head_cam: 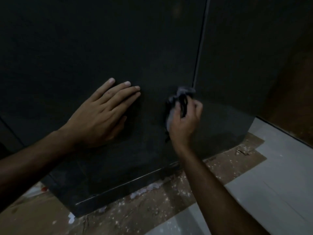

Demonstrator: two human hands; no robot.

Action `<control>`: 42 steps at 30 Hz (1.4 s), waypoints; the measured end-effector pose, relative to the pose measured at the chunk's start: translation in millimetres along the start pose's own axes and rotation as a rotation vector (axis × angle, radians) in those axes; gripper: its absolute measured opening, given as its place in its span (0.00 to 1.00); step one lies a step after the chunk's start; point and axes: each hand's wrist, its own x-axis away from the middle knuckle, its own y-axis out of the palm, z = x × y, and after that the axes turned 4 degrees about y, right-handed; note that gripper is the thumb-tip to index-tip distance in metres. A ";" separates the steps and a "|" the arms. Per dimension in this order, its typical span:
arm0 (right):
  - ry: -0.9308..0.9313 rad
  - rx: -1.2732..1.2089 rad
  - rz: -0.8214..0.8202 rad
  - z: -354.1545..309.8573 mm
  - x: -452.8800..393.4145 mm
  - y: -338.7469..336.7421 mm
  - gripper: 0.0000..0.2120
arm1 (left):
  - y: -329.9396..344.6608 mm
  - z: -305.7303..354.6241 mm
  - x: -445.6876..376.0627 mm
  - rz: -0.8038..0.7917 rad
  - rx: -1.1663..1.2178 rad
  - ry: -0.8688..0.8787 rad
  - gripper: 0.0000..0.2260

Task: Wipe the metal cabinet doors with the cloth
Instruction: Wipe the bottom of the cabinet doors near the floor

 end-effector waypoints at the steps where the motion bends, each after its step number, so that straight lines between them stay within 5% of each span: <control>1: -0.045 -0.032 0.009 -21.0 -5.2 11.4 0.14 | -1.7 0.0 -0.3 0.022 0.059 -0.022 0.28; 5: -0.406 0.066 -0.190 -46.1 38.1 32.9 0.21 | -10.4 -1.8 2.0 0.123 0.225 -0.108 0.27; 7: -0.656 0.148 -0.420 -9.4 73.7 23.9 0.25 | -12.0 -4.8 4.3 0.131 0.205 -0.102 0.26; 9: -0.700 0.233 -0.490 35.1 85.4 10.1 0.27 | -9.3 -6.4 5.2 0.120 0.165 -0.077 0.26; 11: -0.482 0.263 -0.386 46.8 73.8 3.2 0.24 | -6.3 -8.2 6.5 0.110 0.127 -0.061 0.25; 15: -0.006 -0.074 0.179 -12.1 -18.9 25.6 0.16 | -7.6 -8.0 6.4 0.128 0.165 -0.090 0.27; 18: -0.026 -0.196 0.307 -80.5 -76.2 53.0 0.15 | -12.7 -5.8 6.2 0.193 0.299 -0.164 0.28; 20: -0.252 -0.100 0.189 -109.8 -52.7 66.0 0.16 | -18.1 -2.0 5.3 0.295 0.347 -0.183 0.28; 24: -0.613 0.033 -0.453 -77.7 56.8 53.2 0.18 | -21.0 9.7 11.2 0.365 0.264 -0.143 0.27; 27: -0.718 0.180 -0.518 -5.4 74.8 21.5 0.21 | -16.3 9.8 18.1 0.298 0.212 -0.129 0.26; 32: -0.022 -0.038 0.023 -14.5 11.6 21.0 0.14 | -11.1 -8.1 26.7 0.136 0.148 -0.125 0.25; 34: 0.058 -0.103 0.087 -48.5 6.0 35.5 0.15 | -9.3 -9.8 30.9 0.113 0.140 -0.110 0.26; 39: -0.606 0.201 -0.580 -1.4 117.1 13.7 0.24 | -11.2 -11.6 32.9 0.122 0.126 -0.076 0.27; 42: -0.419 0.342 -0.607 70.3 128.7 -19.9 0.24 | -4.8 -13.2 32.9 0.071 -0.041 -0.035 0.25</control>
